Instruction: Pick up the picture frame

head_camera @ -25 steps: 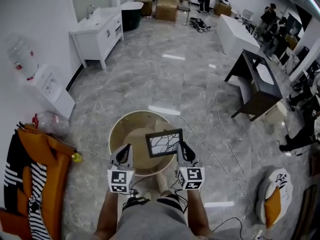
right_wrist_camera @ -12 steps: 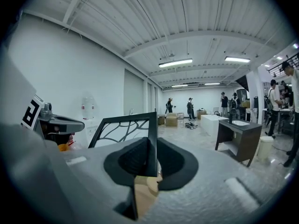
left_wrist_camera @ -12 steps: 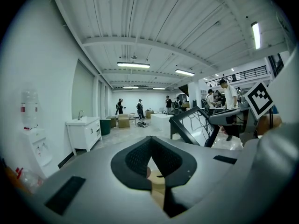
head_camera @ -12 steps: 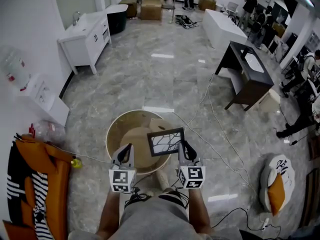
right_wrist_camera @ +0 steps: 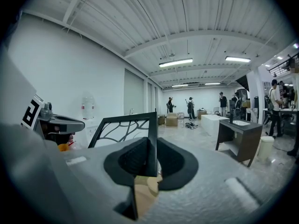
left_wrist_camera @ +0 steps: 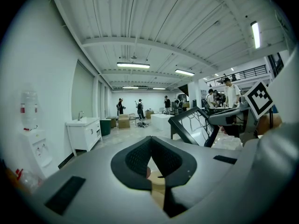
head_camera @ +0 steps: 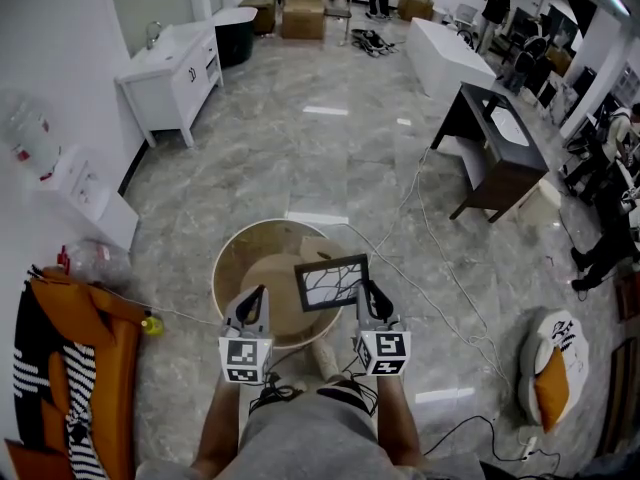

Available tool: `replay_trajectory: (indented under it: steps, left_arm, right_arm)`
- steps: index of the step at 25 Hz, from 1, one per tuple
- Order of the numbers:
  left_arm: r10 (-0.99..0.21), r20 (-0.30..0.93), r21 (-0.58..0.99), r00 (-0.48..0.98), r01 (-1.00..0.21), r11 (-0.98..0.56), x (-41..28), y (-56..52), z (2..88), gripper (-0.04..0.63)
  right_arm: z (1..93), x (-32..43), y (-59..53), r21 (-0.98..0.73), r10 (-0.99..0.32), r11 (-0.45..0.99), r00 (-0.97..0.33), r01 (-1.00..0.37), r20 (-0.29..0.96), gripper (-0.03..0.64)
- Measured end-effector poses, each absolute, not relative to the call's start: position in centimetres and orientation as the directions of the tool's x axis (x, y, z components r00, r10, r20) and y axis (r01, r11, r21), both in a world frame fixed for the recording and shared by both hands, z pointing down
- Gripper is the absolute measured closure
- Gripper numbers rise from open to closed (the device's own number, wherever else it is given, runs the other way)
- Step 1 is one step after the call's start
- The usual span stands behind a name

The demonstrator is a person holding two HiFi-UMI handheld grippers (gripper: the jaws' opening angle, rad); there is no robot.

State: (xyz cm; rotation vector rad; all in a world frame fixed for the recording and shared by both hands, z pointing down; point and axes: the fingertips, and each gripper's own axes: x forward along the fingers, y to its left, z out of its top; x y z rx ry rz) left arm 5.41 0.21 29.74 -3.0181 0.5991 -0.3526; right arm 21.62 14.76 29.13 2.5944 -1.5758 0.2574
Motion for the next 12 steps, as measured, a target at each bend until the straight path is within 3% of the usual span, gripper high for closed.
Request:
replay_trajectory:
  steps: [12]
  left_arm:
    - [-0.387,0.220,-0.083,0.895,-0.378,-0.922,5.84,0.14,30.53,0.578]
  right_arm:
    - [29.80,21.92,14.41,0.013,-0.874,-0.452,0.445,-0.892,0.197,0.554]
